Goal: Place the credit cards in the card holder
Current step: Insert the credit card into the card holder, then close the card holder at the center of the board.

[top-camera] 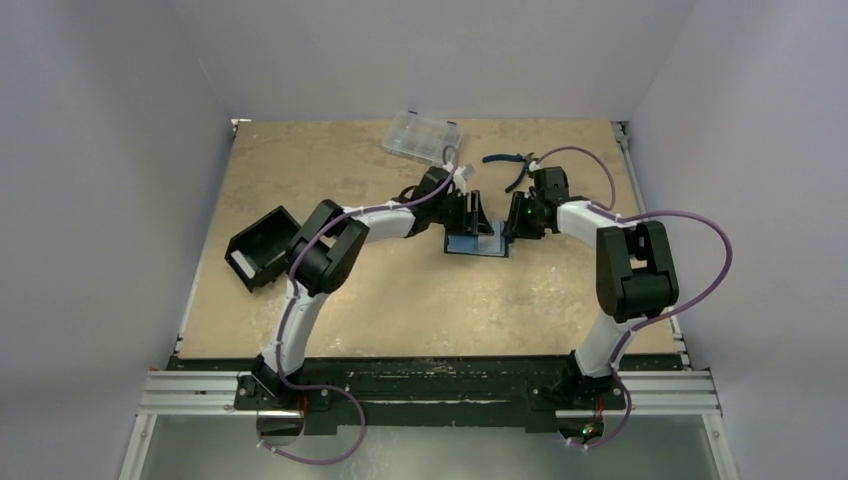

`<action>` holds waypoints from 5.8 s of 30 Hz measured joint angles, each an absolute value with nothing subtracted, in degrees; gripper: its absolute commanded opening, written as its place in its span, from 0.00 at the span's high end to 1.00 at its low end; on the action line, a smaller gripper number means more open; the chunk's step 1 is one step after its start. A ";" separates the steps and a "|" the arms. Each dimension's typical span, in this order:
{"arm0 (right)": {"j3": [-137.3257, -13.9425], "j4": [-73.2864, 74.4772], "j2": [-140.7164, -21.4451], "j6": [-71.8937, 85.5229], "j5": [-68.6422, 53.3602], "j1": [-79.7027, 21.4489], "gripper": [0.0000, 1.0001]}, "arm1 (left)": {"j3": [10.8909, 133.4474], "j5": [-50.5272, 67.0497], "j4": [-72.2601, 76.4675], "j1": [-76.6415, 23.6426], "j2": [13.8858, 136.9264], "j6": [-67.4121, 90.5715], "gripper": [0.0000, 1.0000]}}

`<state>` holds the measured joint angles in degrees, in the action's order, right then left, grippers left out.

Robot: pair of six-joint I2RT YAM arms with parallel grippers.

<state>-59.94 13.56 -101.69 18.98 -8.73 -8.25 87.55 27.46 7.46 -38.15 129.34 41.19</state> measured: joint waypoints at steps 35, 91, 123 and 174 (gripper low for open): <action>-53.91 12.10 -88.66 20.86 -4.34 -4.19 0.35 | 85.78 29.80 10.44 -38.35 129.19 38.44 0.36; -54.98 4.64 -100.77 21.37 -23.53 -4.14 0.57 | 85.30 34.76 16.25 -37.93 131.52 48.42 0.46; -54.08 13.93 -93.43 16.84 -3.09 -8.91 0.45 | 70.24 31.77 8.27 -32.80 118.10 41.19 0.33; -35.03 -14.79 -94.54 35.27 -38.76 3.49 0.81 | 72.99 40.97 41.21 -38.39 131.39 68.05 0.53</action>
